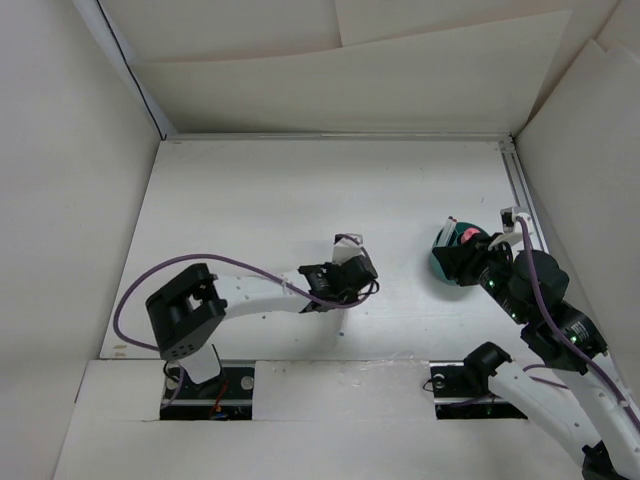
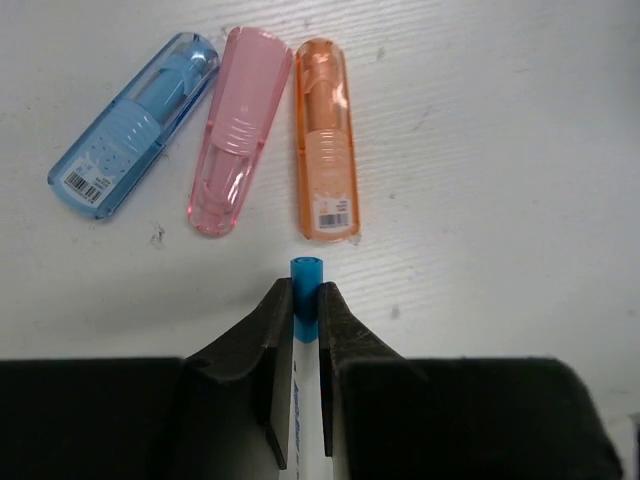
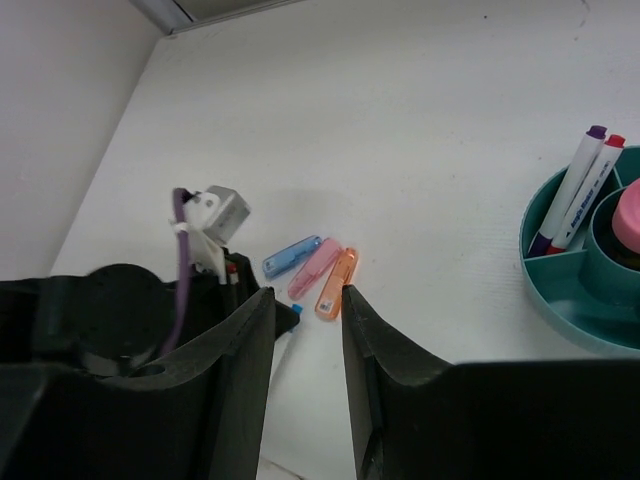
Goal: Sort the stationery into containers
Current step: Pick up the pen from the center of the board.
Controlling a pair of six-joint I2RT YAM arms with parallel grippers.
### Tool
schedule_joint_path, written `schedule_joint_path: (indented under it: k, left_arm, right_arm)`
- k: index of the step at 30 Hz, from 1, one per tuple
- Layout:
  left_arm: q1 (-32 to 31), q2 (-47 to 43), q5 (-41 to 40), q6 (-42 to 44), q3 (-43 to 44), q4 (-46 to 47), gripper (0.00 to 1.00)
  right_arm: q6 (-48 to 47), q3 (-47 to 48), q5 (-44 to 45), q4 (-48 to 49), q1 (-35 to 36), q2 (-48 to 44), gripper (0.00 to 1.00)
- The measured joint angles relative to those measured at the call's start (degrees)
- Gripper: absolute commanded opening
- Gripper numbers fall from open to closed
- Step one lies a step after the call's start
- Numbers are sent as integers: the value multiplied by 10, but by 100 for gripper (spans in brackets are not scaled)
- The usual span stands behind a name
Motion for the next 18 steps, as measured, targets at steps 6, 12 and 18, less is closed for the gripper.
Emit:
schedule_joint_path:
  k: [6,12,18]
  left_arm:
    - [0,-107,12,-2,0,2,0]
    - [0,-132,-2,5,22,47,0]
    - [22,-85,-17,33,108,157,0]
  right_arm:
    - [0,0,7,0,0,1,38]
    - [0,0,31,-2,0,-4,38]
    - [1,1,52,-5,0,-48,38]
